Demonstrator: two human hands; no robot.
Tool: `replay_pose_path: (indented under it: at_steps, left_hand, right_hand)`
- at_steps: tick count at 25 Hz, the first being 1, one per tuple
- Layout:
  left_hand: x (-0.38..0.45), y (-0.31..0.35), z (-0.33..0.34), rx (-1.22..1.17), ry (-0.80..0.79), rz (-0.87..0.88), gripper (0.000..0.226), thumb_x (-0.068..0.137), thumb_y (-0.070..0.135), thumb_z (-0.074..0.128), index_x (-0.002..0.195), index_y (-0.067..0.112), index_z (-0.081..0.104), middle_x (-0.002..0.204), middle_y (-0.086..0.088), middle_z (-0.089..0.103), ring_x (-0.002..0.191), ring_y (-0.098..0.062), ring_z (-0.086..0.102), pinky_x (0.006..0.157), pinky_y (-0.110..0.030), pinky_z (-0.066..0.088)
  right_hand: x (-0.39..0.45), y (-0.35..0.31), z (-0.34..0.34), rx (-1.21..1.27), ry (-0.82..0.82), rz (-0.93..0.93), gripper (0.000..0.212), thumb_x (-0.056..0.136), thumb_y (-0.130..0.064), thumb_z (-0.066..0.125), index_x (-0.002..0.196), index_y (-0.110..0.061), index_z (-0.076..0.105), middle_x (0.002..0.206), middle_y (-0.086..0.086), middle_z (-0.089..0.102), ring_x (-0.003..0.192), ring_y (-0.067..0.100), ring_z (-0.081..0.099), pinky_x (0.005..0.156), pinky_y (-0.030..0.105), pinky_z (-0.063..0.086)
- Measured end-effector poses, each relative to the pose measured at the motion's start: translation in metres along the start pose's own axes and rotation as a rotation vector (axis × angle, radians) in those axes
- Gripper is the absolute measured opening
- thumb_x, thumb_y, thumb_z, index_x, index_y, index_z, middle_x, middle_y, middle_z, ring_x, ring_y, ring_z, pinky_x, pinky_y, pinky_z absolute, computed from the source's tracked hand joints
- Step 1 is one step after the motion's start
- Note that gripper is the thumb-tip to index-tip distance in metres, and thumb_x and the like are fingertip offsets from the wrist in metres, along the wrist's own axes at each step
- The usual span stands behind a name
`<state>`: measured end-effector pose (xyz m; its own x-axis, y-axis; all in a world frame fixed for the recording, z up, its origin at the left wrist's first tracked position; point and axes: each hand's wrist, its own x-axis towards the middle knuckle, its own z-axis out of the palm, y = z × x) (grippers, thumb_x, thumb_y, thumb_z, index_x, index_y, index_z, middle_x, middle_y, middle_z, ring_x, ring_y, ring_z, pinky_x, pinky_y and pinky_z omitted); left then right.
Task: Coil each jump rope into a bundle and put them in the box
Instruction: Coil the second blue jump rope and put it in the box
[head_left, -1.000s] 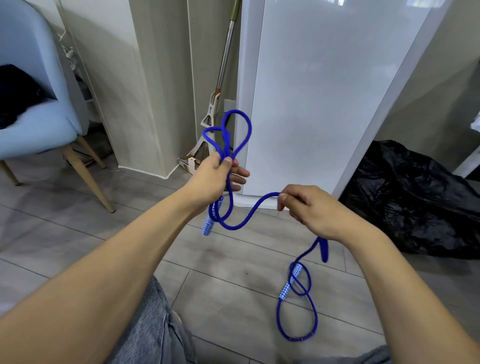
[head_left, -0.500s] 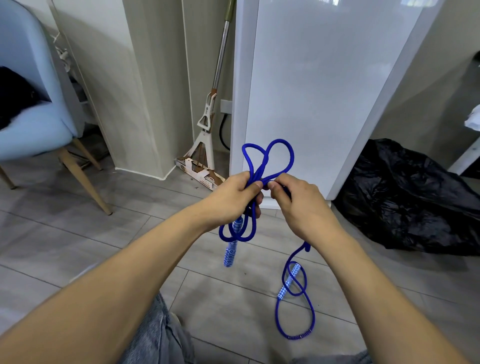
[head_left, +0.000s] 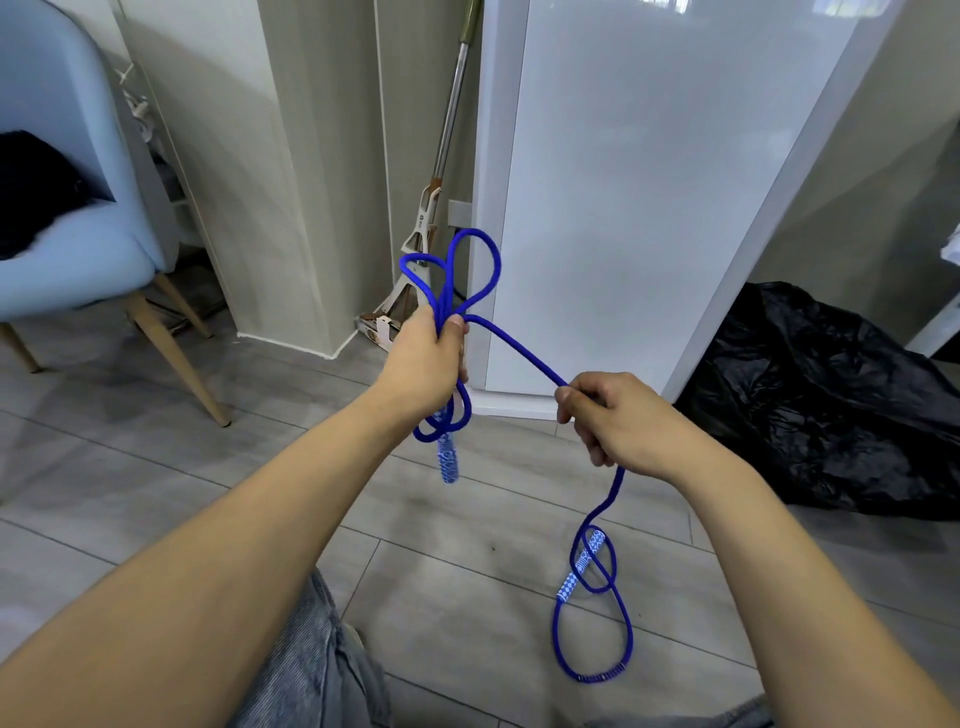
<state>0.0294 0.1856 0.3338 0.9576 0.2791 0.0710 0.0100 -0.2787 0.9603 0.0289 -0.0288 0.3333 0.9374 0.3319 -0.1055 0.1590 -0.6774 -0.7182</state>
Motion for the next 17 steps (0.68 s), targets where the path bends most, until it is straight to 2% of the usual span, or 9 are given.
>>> replay_pose_path:
  at_steps: [2,5,7,10,12,14,17]
  left_hand:
    - [0.005,-0.001,-0.003,-0.031,0.100,-0.036,0.022,0.106,0.026,0.039,0.108,0.009,0.053,0.081,-0.005,0.058,0.063,-0.014,0.056,0.058,-0.027,0.052]
    - [0.014,-0.006,-0.013,-0.097,0.214,-0.076,0.019,0.106,0.026,0.039,0.104,0.013,0.053,0.083,-0.003,0.059,0.060,-0.011,0.056,0.060,-0.027,0.051]
    - [0.015,-0.008,-0.014,-0.121,0.168,-0.060,0.018,0.106,0.024,0.039,0.099,0.015,0.053,0.080,-0.002,0.058,0.060,-0.012,0.056,0.063,-0.029,0.054]
    - [0.008,-0.006,-0.007,-0.206,-0.029,-0.016,0.020,0.106,0.021,0.041,0.100,0.010,0.057,0.072,0.001,0.054,0.060,-0.013,0.056,0.068,-0.034,0.056]
    - [0.004,-0.003,-0.002,-0.260,-0.119,-0.009,0.020,0.106,0.019,0.040,0.100,0.009,0.057,0.070,0.001,0.053,0.058,-0.013,0.056,0.068,-0.034,0.056]
    - [0.002,0.000,-0.001,-0.301,-0.135,-0.024,0.021,0.106,0.017,0.040,0.099,0.008,0.057,0.068,0.001,0.053,0.057,-0.012,0.056,0.068,-0.035,0.057]
    - [0.001,0.002,-0.002,-0.345,-0.145,-0.077,0.020,0.106,0.016,0.040,0.101,0.007,0.057,0.071,-0.001,0.056,0.058,-0.013,0.058,0.065,-0.033,0.058]
  right_hand:
    - [-0.002,0.004,-0.002,-0.068,-0.092,0.045,0.031,0.103,-0.035,0.047,0.090,-0.014,0.065,0.065,0.001,0.064,0.054,0.015,0.066,0.062,0.031,0.049]
    - [-0.006,0.010,-0.009,-0.167,-0.143,0.123,0.033,0.101,-0.041,0.051,0.090,-0.014,0.067,0.063,0.002,0.063,0.048,0.014,0.061,0.058,0.026,0.047]
    - [-0.009,0.008,-0.010,-0.121,-0.164,0.132,0.035,0.100,-0.046,0.052,0.093,-0.015,0.067,0.061,0.004,0.061,0.047,0.017,0.058,0.059,0.028,0.048]
    - [-0.011,-0.001,-0.005,0.076,-0.193,0.128,0.032,0.099,-0.048,0.054,0.102,-0.018,0.065,0.065,0.006,0.067,0.051,0.018,0.064,0.060,0.032,0.050]
    - [-0.006,0.002,-0.003,0.114,-0.142,0.124,0.027,0.098,-0.043,0.057,0.102,-0.019,0.067,0.066,0.005,0.062,0.049,0.016,0.059,0.057,0.030,0.046]
    - [-0.001,0.008,-0.005,0.018,-0.085,0.116,0.022,0.099,-0.031,0.056,0.093,-0.019,0.073,0.064,-0.003,0.053,0.048,0.010,0.047,0.057,0.023,0.037]
    - [0.005,0.010,-0.003,0.057,0.195,0.015,0.030,0.101,-0.023,0.047,0.083,-0.022,0.070,0.050,-0.012,0.043,0.041,0.005,0.036,0.051,0.024,0.030]
